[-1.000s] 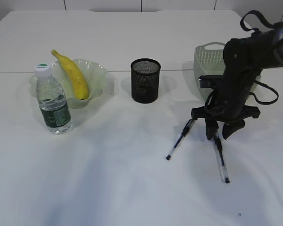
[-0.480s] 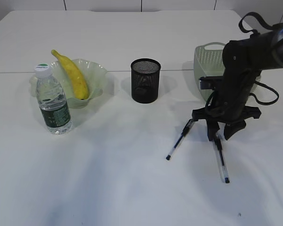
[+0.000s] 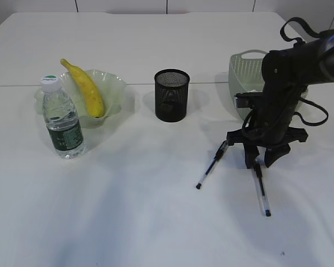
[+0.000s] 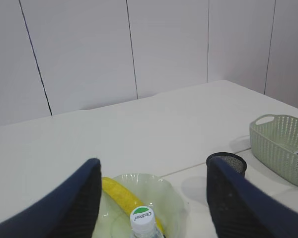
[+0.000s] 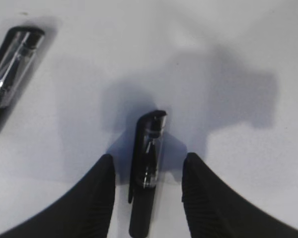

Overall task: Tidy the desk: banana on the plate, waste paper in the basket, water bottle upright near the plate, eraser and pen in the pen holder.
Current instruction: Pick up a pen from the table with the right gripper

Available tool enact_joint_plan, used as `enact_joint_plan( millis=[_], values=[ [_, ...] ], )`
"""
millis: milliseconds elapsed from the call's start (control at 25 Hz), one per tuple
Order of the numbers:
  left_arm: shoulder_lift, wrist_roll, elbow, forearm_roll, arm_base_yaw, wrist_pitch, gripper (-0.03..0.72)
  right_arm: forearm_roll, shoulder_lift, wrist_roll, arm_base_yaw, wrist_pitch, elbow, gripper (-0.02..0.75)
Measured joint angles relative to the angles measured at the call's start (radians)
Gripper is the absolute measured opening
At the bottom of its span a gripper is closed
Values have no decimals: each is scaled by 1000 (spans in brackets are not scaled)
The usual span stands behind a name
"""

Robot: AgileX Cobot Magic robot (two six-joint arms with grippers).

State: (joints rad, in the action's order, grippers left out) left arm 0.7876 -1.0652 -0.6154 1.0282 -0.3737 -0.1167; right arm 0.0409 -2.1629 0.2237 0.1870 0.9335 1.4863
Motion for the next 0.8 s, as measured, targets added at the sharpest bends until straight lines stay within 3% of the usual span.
enact_joint_plan(
  millis=[280,520,800],
  values=[
    [0,0,0,0,0,0,475,0,0,1,0,0,0,330],
    [0,0,0,0,0,0,475,0,0,2,0,6,0,239],
    [0,0,0,0,0,0,475,-13,-3,9,0,20,0,198]
  ],
)
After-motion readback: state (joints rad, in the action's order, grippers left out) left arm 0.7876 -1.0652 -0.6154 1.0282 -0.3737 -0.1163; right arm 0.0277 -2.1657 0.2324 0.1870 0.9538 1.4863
